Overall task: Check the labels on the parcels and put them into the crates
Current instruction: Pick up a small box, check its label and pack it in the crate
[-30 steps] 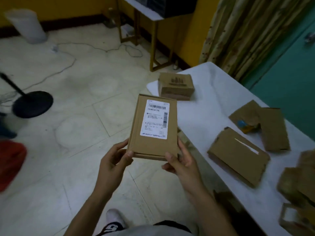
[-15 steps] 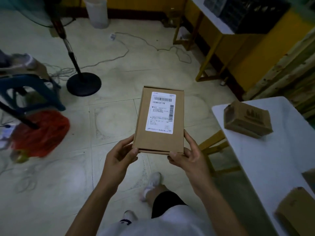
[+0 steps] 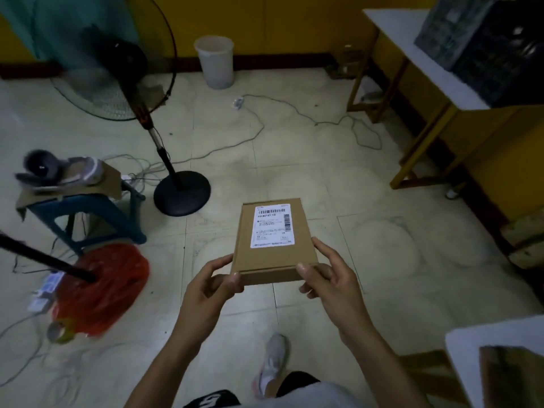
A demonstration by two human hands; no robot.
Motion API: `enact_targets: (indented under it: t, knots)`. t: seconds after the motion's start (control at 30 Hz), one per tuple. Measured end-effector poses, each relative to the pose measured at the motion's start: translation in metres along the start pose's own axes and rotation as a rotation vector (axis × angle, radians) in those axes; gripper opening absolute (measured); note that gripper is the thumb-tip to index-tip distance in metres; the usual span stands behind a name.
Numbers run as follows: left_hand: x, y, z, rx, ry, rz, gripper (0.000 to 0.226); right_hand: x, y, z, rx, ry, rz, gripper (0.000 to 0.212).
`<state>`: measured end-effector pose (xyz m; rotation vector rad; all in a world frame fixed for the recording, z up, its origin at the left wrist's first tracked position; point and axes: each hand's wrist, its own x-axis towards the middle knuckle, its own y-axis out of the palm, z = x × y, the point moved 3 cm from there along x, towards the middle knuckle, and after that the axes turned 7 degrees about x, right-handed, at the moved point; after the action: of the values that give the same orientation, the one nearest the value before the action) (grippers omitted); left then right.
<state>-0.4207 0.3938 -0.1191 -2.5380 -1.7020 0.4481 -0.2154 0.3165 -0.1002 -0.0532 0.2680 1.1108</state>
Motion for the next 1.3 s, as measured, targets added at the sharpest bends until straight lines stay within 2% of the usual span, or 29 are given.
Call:
enact_targets:
  t: [0.17, 0.33, 0.57, 0.83, 1.07, 1.17, 1.3]
  knots:
    - [0.095, 0.039, -0.048, -0.073, 0.039, 0.051, 0.035, 0.104, -0.031, 0.058, -0.033, -0.110, -0.027, 0.047]
    - [0.189, 0.080, -0.081, -0.138, 0.028, 0.106, 0.041, 0.174, -0.064, 0.073, 0.007, -0.140, -0.135, 0.048]
    - [0.358, 0.128, -0.113, -0.173, 0.057, 0.287, 0.035, 0.303, -0.103, 0.082, 0.136, -0.076, -0.297, 0.054]
    - [0.566, 0.188, -0.199, -0.087, 0.147, 0.510, 0.034, 0.458, -0.142, 0.155, 0.181, -0.165, -0.470, 0.051]
    - [0.668, 0.299, -0.244, -0.070, 0.160, 0.646, 0.038, 0.532, -0.211, 0.179, 0.222, -0.206, -0.687, 0.057]
    - [0.704, 0.360, -0.261, -0.071, 0.162, 0.703, 0.037, 0.572, -0.265, 0.183, 0.233, -0.228, -0.811, 0.042]
    - [0.752, 0.446, -0.301, -0.047, 0.213, 0.738, 0.042, 0.631, -0.346, 0.205, 0.251, -0.276, -0.908, 0.035]
